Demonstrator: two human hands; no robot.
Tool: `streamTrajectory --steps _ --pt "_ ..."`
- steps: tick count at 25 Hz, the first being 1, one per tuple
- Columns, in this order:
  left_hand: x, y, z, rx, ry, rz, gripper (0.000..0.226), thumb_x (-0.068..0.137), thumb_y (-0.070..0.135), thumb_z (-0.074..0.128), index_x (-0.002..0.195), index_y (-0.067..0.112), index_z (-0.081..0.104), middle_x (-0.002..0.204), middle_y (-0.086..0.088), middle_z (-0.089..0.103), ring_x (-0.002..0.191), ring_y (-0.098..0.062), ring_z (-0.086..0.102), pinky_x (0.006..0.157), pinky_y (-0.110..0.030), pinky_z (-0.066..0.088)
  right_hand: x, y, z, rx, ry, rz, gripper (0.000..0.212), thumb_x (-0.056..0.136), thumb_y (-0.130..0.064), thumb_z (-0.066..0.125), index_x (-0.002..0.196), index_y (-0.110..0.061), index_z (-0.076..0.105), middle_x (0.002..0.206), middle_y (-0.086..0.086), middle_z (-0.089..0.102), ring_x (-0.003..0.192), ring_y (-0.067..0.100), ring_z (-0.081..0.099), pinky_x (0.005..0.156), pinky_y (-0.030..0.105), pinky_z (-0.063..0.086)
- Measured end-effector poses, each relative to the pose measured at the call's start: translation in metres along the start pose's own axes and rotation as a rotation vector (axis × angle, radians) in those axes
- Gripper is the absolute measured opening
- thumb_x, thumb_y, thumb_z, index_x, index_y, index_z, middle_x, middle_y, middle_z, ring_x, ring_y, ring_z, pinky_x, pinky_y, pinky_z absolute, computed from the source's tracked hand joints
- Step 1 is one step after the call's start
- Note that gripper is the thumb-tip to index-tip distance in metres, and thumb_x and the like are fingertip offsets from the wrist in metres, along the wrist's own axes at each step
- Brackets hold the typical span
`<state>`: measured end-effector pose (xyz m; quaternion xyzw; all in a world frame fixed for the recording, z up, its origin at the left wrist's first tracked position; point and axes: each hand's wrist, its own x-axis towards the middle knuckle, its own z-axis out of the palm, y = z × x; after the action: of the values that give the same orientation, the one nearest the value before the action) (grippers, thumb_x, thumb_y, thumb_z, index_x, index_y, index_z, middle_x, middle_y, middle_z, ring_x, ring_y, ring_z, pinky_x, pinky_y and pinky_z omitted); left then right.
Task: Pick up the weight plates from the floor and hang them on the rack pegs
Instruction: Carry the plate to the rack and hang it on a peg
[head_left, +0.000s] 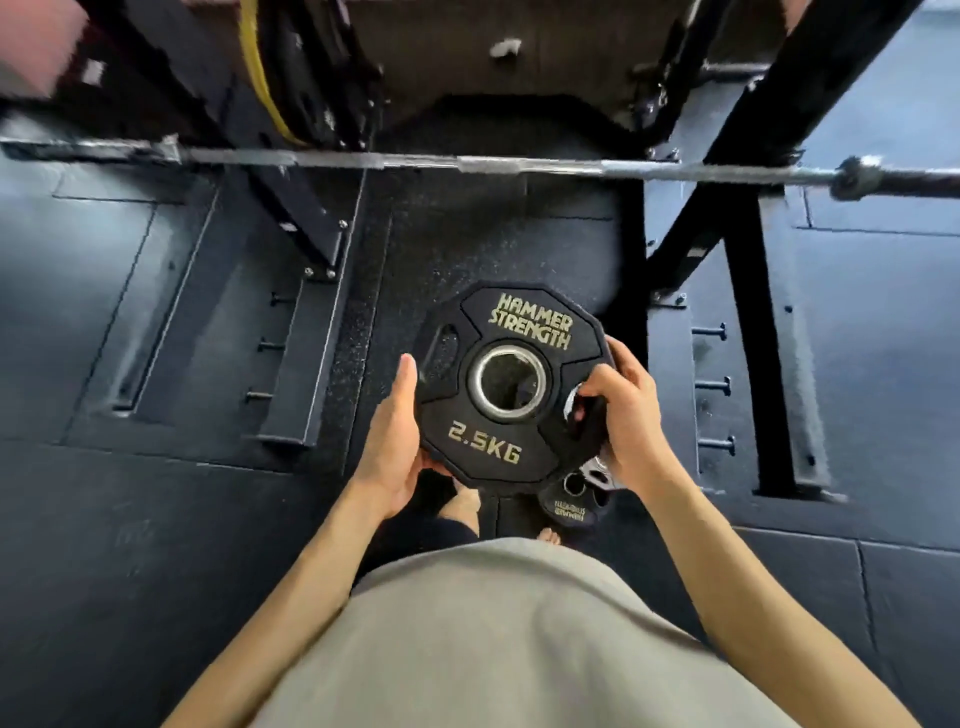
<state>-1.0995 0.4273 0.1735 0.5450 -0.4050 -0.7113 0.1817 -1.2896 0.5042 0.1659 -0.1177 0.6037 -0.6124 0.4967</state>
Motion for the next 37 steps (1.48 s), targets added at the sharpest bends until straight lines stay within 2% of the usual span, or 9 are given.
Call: streamTrajectory --steps 2,5,12,17,20,28,32,35,37 --pt "-0.038 -0.007 -0.019 -0.100 0.126 0.106 0.053 0.094 0.064 0.037 0.120 0.029 0.069 0.122 -0.003 0.070 0.112 -0.022 0.067 0.092 -0.043 0.052 -0.025 -0.016 0.027 -0.018 -0.112 -0.023 0.020 0.078 -0.014 0.056 0.093 -0.022 0.066 0.066 -0.006 0.065 0.047 0.008 0.053 0.045 0.019 0.041" --pt "-0.087 -0.014 -0.057 -0.165 0.333 0.226 0.088 0.069 0.087 0.053 0.143 0.041 0.044 0.150 0.011 0.046 0.138 -0.013 0.043 0.115 -0.047 0.032 -0.054 -0.036 0.077 -0.128 -0.216 -0.061 0.017 0.093 -0.027 0.060 0.079 -0.030 0.068 0.066 -0.016 0.069 0.055 0.003 0.059 0.050 0.021 0.043" --pt "-0.203 -0.022 -0.167 -0.333 0.783 0.454 0.104 0.067 0.088 0.048 0.153 0.034 0.026 0.159 0.013 0.029 0.144 -0.007 0.031 0.120 -0.044 0.024 -0.131 -0.013 0.224 -0.190 -0.709 -0.185 0.016 0.097 -0.029 0.056 0.101 -0.022 0.069 0.099 -0.001 0.073 0.091 0.016 0.066 0.081 0.035 0.052" --pt "-0.286 -0.055 -0.273 -0.439 0.963 0.513 0.084 0.083 0.075 0.046 0.153 0.035 0.023 0.158 0.015 0.029 0.143 -0.005 0.031 0.120 -0.041 0.020 -0.212 0.045 0.338 -0.248 -0.883 -0.207 0.017 0.097 -0.031 0.055 0.095 -0.016 0.064 0.075 0.009 0.059 0.053 0.020 0.050 0.045 0.029 0.042" --pt "-0.327 -0.077 -0.351 -0.472 1.017 0.525 0.078 0.088 0.071 0.044 0.153 0.034 0.023 0.158 0.015 0.028 0.142 -0.004 0.029 0.120 -0.042 0.020 -0.263 0.089 0.406 -0.249 -0.939 -0.178 0.017 0.097 -0.030 0.055 0.092 -0.016 0.062 0.063 0.005 0.056 0.041 0.016 0.045 0.038 0.027 0.039" --pt "-0.352 -0.098 -0.530 -0.494 1.040 0.563 0.102 0.060 0.091 0.056 0.147 0.040 0.038 0.155 0.013 0.037 0.141 -0.011 0.037 0.116 -0.050 0.029 -0.312 0.157 0.567 -0.265 -1.029 -0.181 0.015 0.098 -0.030 0.055 0.090 -0.020 0.063 0.070 0.001 0.065 0.051 0.018 0.054 0.044 0.026 0.044" --pt "-0.333 -0.083 -0.625 -0.465 1.054 0.551 0.087 0.062 0.091 0.054 0.136 0.046 0.049 0.155 0.010 0.038 0.142 -0.015 0.037 0.115 -0.053 0.029 -0.299 0.189 0.660 -0.259 -1.050 -0.175 0.015 0.098 -0.030 0.054 0.089 -0.020 0.061 0.065 -0.001 0.062 0.041 0.014 0.050 0.039 0.023 0.041" --pt "-0.312 -0.052 -0.701 -0.504 1.081 0.548 0.041 0.063 0.089 0.052 0.094 0.065 0.064 0.157 0.011 0.033 0.143 -0.013 0.034 0.116 -0.051 0.027 -0.277 0.210 0.750 -0.264 -1.043 -0.152 0.015 0.098 -0.028 0.054 0.096 -0.015 0.061 0.071 0.002 0.064 0.040 0.011 0.050 0.038 0.022 0.041" --pt "-0.299 -0.031 -0.757 -0.494 1.097 0.550 0.060 0.055 0.093 0.055 0.108 0.065 0.060 0.157 0.014 0.032 0.143 -0.011 0.034 0.116 -0.049 0.028 -0.264 0.218 0.812 -0.246 -1.052 -0.141 0.016 0.097 -0.029 0.055 0.099 -0.015 0.063 0.078 0.006 0.066 0.042 0.009 0.052 0.040 0.021 0.043"
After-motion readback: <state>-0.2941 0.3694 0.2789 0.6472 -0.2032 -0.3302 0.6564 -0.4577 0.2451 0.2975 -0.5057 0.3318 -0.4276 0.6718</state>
